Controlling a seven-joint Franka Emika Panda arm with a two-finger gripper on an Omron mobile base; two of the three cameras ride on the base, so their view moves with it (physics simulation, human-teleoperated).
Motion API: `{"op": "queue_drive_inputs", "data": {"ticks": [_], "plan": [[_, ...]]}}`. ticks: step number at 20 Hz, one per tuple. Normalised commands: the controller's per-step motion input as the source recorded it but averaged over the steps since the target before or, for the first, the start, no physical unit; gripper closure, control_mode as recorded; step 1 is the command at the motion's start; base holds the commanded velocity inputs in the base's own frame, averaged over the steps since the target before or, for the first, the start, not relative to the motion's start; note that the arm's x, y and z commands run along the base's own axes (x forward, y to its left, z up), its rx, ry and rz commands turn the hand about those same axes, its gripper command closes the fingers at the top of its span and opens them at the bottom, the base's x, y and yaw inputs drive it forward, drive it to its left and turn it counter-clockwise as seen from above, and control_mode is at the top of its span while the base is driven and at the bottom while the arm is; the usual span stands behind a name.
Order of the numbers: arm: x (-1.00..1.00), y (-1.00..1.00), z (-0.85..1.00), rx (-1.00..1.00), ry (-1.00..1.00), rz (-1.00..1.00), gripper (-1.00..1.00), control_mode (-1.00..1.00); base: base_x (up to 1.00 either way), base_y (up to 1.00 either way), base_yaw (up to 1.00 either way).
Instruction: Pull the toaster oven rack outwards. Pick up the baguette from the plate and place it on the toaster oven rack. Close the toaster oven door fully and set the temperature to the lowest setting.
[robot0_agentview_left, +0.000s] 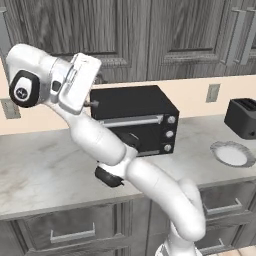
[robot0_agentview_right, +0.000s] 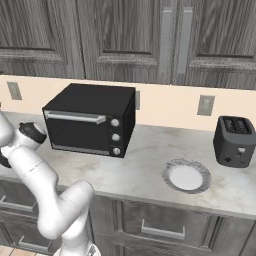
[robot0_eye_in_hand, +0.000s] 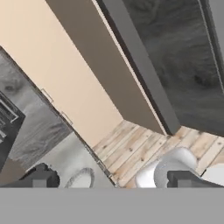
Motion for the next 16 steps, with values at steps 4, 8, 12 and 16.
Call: {"op": "queue_drive_inputs", "data": {"ticks": [4, 8, 12, 16], "plan": [[-0.45, -0.91, -0.4, 0.69, -0.77, 0.25, -1.0, -1.0, 0.0, 0.0, 0.0], [-0.16, -0.76, -0.36, 0.66, -0.82, 0.34, -1.0, -1.0, 0.0, 0.0, 0.0], [-0.66, -0.53, -0.97, 0.75, -0.28, 0.56, -1.0, -1.0, 0.0, 0.0, 0.0], [-0.35, -0.43, -0.78, 0.62, -0.39, 0.65, -1.0, -1.0, 0.0, 0.0, 0.0]]}}
